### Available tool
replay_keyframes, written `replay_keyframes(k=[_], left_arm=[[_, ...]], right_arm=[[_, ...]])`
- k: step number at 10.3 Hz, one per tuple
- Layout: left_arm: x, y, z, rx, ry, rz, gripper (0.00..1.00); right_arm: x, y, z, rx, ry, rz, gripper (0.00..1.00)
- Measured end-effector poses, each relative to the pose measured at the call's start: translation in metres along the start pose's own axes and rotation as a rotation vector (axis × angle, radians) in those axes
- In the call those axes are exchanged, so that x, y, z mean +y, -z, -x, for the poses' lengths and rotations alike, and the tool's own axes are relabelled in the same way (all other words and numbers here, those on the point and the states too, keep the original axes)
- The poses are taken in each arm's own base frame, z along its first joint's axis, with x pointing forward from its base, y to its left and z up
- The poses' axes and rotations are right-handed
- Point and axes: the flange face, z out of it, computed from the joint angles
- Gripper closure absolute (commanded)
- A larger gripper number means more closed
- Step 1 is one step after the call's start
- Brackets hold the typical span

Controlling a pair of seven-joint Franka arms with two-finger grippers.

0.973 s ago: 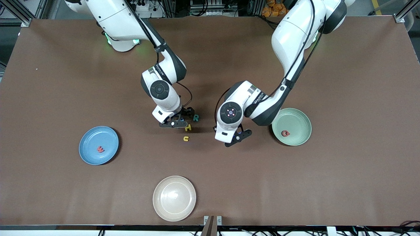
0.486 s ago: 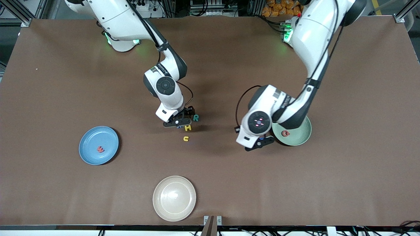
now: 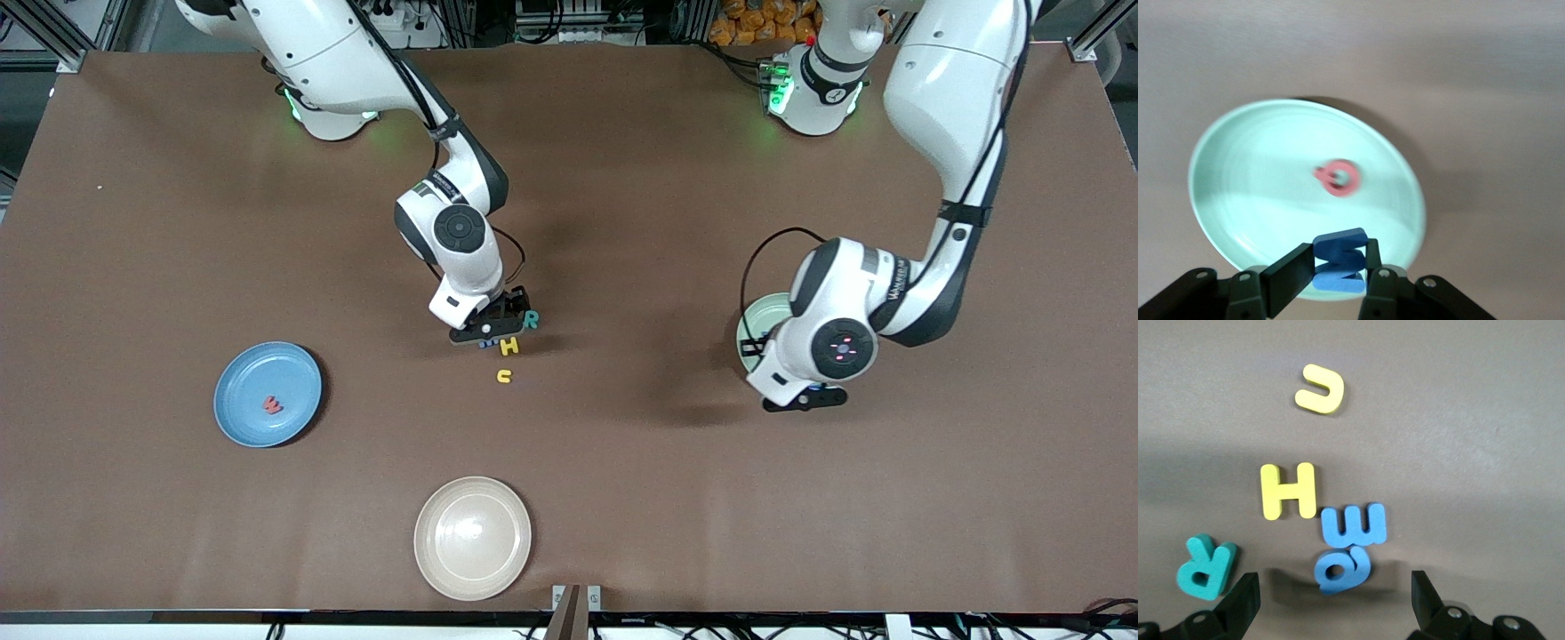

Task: Sort upper and lower case letters into plates
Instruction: 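Place the M on the green plate while the right gripper reaches letters, then grasp the blue a with the right gripper while the left gripper returns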

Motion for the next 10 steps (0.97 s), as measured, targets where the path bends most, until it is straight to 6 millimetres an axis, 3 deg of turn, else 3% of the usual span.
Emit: replay_keyframes(k=[1,2,3,7,8,10], left_arm=[[-0.012,-0.015,0.0,0.01,-0.017,0.007,0.72],[-0.015,-0.027,0.004,0.009,-0.026,0.01,0.49],[-0.013,-0.034,0.009,0.001,-0.032,0.007,0.0],[-0.022,-0.03,0.017,0.004,-0.024,0.006,0.0],[-0.015,-0.028,0.019,0.01,-0.033,0.011,0.0],[0.024,-0.019,0.031,0.037,-0.008,0.04,0.0]], right_arm=[[0.0,0.0,0.0,0.005,0.015,0.009,0.0],[0.0,0.0,0.0,0.008,0.021,0.013,0.0],[0.0,-0.001,0.0,0.009,0.022,0.013,0.0],[-0.001,-0.001,-0.002,0.03,0.023,0.0,0.0],[-0.001,-0.002,-0.002,0.039,0.023,-0.006,0.0],[-0.001,-0.004,-0.002,0.043,0.023,-0.009,0.0]])
